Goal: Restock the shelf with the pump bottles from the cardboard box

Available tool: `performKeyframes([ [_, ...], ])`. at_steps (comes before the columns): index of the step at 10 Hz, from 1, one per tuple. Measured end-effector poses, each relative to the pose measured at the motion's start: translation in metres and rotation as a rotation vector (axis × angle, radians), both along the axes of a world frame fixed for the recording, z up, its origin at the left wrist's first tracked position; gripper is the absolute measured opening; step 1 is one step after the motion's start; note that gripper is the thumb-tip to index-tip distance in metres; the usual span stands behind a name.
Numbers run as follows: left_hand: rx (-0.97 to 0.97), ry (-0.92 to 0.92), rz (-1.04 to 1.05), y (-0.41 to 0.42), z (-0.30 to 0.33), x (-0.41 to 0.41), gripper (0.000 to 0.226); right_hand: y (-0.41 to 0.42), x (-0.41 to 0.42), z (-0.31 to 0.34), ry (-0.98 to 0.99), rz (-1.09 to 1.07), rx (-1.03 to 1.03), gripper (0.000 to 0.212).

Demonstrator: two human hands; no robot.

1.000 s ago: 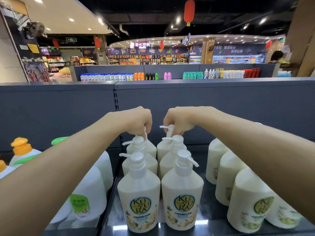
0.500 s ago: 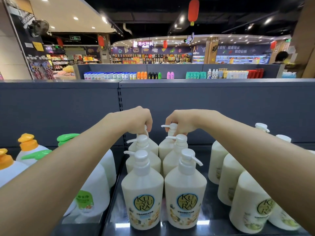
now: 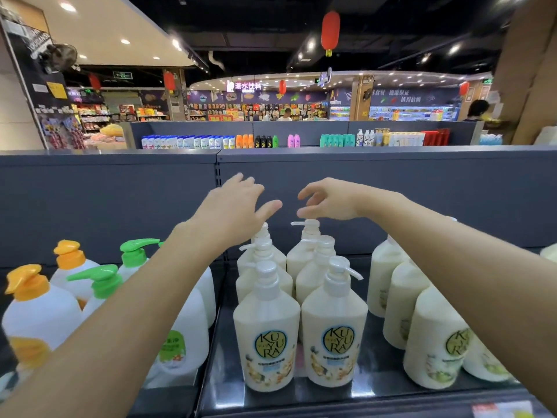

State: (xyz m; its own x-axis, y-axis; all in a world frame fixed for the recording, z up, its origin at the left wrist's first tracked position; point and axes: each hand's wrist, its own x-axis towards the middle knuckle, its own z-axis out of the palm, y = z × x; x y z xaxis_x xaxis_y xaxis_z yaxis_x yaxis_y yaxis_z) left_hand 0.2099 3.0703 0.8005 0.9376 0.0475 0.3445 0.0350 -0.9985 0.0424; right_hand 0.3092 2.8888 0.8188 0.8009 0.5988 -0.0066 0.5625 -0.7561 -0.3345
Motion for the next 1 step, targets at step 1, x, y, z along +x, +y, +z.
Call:
performKeyframes([
  [1, -0.018, -0.108, -0.032, 0.0041, 0.0049, -0.0184, 0.068, 0.0016, -0.0298, 0.0063, -0.126, 0.019, 0.178, 0.056],
])
